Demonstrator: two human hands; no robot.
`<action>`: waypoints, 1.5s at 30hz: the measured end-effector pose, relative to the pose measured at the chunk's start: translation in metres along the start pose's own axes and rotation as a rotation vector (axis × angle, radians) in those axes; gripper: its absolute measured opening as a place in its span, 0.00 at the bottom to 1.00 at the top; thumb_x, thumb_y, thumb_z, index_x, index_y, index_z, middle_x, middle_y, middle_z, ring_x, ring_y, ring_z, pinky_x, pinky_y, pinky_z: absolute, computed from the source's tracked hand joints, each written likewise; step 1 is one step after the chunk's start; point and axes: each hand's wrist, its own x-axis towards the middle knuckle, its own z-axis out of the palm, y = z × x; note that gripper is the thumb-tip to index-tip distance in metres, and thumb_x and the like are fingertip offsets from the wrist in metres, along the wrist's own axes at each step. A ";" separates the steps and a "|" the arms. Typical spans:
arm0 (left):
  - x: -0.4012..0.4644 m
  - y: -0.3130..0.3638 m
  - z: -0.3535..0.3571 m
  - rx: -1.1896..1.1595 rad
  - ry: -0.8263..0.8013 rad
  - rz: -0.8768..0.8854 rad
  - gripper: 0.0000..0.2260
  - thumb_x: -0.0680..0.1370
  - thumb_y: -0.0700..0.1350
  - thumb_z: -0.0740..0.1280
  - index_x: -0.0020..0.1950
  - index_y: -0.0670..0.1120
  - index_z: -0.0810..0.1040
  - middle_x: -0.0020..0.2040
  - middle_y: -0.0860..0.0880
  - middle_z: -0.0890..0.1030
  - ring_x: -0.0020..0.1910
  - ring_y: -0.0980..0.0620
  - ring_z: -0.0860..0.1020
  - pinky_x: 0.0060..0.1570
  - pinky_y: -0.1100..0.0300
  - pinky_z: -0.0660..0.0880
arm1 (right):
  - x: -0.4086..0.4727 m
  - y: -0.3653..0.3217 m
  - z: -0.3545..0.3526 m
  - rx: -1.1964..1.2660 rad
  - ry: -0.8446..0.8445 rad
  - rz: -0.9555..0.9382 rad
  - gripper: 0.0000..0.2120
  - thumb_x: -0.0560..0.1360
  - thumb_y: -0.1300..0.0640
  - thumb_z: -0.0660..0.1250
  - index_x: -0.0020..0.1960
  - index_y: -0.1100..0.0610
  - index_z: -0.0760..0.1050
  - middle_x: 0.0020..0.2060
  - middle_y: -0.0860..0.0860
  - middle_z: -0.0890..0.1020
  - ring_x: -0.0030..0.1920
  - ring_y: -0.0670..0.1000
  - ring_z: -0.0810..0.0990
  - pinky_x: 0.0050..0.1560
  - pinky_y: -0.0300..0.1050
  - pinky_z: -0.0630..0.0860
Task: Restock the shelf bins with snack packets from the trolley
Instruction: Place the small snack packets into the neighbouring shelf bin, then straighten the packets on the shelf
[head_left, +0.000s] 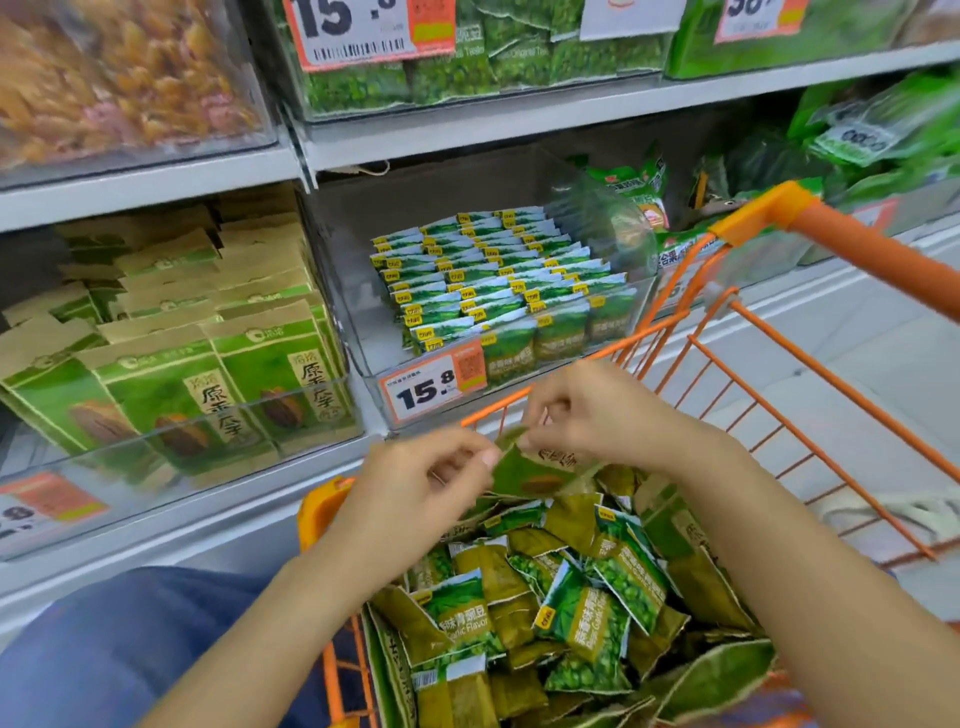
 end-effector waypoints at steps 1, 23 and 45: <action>-0.001 0.005 -0.005 -0.119 0.135 -0.008 0.04 0.78 0.49 0.67 0.47 0.56 0.82 0.40 0.57 0.83 0.40 0.58 0.81 0.43 0.57 0.79 | -0.003 -0.004 -0.010 0.282 0.090 0.017 0.09 0.70 0.55 0.75 0.34 0.51 0.77 0.21 0.43 0.70 0.25 0.41 0.68 0.30 0.37 0.62; -0.089 -0.053 -0.256 -0.314 0.968 -0.434 0.08 0.80 0.39 0.63 0.44 0.48 0.78 0.37 0.55 0.83 0.36 0.59 0.79 0.35 0.69 0.74 | 0.108 -0.177 0.080 0.042 0.644 -0.395 0.17 0.75 0.48 0.60 0.57 0.57 0.77 0.57 0.55 0.78 0.61 0.57 0.73 0.64 0.53 0.68; -0.002 -0.141 -0.263 -0.801 0.708 -0.895 0.13 0.80 0.52 0.61 0.45 0.45 0.78 0.35 0.44 0.84 0.35 0.47 0.80 0.34 0.55 0.74 | 0.111 -0.148 0.108 -0.001 0.656 -0.229 0.24 0.74 0.62 0.67 0.69 0.59 0.68 0.72 0.58 0.65 0.73 0.58 0.60 0.73 0.62 0.58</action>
